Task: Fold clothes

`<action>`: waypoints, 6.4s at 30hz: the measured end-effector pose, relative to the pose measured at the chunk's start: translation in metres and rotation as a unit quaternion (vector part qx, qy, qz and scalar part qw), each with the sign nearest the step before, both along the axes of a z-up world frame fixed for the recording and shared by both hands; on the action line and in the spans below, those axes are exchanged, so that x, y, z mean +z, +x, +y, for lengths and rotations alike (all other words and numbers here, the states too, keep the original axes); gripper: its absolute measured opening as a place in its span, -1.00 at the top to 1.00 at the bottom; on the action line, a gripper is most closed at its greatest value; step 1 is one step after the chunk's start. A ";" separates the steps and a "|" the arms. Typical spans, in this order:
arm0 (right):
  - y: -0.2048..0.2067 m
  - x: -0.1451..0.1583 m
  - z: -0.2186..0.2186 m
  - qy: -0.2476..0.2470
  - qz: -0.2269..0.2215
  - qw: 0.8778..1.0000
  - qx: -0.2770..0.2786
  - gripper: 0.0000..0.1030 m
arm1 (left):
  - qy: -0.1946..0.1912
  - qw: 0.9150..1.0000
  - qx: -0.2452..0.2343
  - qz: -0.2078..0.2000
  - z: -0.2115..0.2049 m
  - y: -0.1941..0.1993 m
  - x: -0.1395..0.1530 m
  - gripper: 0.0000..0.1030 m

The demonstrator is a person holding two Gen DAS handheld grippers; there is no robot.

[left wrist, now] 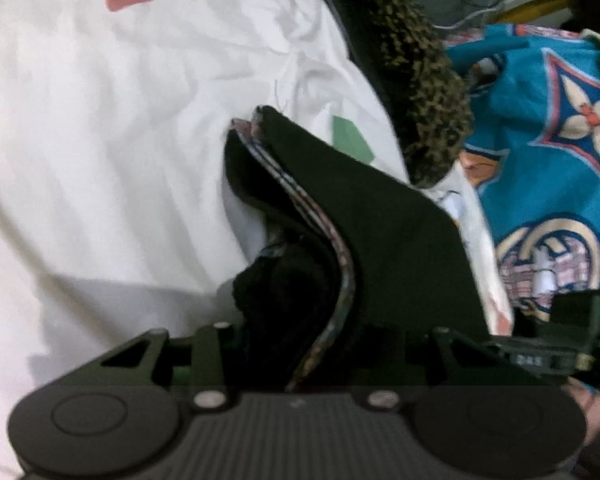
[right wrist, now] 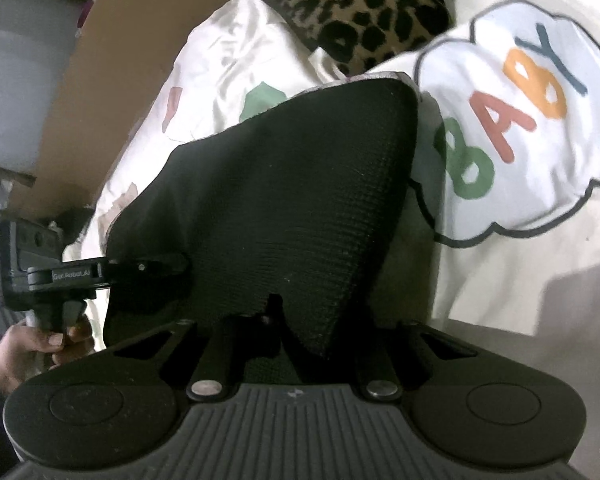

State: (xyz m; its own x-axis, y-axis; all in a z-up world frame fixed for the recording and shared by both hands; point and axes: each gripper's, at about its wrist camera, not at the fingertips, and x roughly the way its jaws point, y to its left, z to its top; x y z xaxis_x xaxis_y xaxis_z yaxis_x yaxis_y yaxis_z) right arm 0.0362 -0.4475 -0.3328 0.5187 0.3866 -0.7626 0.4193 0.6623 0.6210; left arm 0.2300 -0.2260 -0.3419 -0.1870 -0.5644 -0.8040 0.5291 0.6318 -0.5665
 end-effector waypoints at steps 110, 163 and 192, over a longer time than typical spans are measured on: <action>-0.001 0.396 0.010 -0.440 -0.229 0.868 0.026 0.83 | -0.128 0.932 0.098 -0.324 -0.072 -0.101 0.393 0.31; 0.176 0.150 -0.163 -0.471 -0.160 0.863 0.082 0.79 | -0.193 0.953 0.081 -0.217 -0.205 0.063 0.109 0.30; 0.222 0.130 -0.136 -0.568 -0.114 0.799 0.161 0.52 | -0.190 0.956 0.153 -0.161 -0.203 0.101 0.051 0.25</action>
State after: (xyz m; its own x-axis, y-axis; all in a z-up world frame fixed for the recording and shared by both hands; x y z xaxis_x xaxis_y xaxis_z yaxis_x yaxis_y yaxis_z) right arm 0.2581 -0.5830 -0.2027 0.7073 -0.3461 -0.6164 0.0746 0.9036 -0.4218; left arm 0.3310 -0.4291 -0.2905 0.2559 -0.8158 -0.5186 0.5382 0.5659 -0.6246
